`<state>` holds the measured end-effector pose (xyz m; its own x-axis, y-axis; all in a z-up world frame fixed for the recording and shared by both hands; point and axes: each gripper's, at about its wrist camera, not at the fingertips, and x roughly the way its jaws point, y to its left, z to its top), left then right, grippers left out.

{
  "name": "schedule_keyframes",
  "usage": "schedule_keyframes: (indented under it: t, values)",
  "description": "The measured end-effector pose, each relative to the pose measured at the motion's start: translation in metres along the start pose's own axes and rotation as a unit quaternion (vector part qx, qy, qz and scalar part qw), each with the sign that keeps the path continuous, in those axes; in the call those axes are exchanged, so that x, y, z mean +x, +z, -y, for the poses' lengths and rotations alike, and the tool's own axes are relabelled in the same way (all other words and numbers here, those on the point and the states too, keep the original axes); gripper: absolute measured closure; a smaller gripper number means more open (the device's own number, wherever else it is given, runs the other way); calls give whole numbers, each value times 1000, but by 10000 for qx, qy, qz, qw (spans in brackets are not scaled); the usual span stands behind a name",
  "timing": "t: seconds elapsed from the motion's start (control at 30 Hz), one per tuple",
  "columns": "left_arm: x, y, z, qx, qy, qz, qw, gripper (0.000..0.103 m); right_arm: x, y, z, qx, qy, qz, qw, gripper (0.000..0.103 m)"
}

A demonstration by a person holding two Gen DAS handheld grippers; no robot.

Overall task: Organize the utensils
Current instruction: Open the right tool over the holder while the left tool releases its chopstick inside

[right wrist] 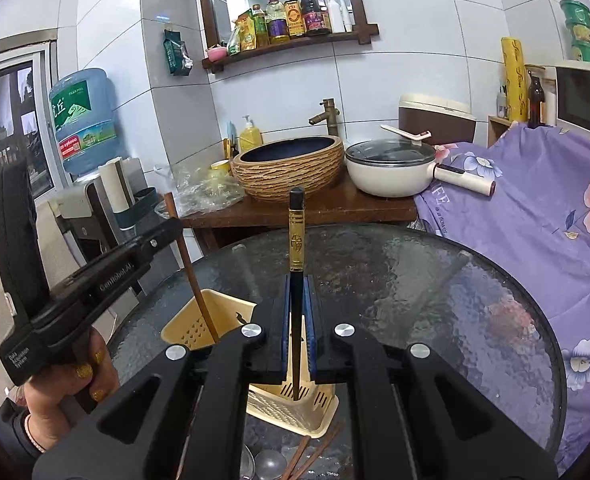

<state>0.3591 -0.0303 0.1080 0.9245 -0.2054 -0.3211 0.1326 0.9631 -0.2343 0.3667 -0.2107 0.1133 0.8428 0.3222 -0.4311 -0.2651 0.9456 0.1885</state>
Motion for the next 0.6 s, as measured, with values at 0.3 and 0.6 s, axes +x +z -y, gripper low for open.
schedule_keyframes:
  t: [0.3,0.6]
  values:
    - [-3,-5,0,89,-44,-78,9999,49,-10,-3,0,-97,-224,238,9994,49]
    - [-47,-5,-24,-147,-28,-143,9998,18,-46,-26,-3,19,-240,239,9994,49]
